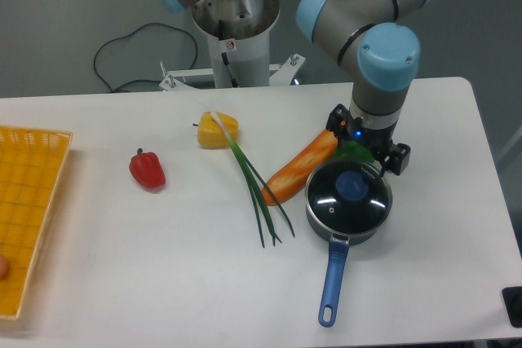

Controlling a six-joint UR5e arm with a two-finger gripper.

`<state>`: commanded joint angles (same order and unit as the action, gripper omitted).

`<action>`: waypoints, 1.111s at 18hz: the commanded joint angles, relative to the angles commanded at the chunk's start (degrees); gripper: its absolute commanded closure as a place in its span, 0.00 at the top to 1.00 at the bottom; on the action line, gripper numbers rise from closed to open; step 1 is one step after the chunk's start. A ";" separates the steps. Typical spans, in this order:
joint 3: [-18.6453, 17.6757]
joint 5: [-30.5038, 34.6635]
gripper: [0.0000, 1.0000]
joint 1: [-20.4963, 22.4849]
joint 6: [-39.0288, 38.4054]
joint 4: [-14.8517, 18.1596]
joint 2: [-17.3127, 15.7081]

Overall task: Open the lid
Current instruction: 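Position the open gripper above the lid's dark knob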

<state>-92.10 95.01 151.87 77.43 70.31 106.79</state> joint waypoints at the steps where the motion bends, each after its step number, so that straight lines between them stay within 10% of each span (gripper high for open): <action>1: -0.27 0.00 1.00 0.00 -0.09 -0.26 -0.09; 20: 0.08 0.00 1.00 -0.35 3.68 -0.62 -0.44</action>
<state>-92.02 95.01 151.52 81.12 69.70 106.35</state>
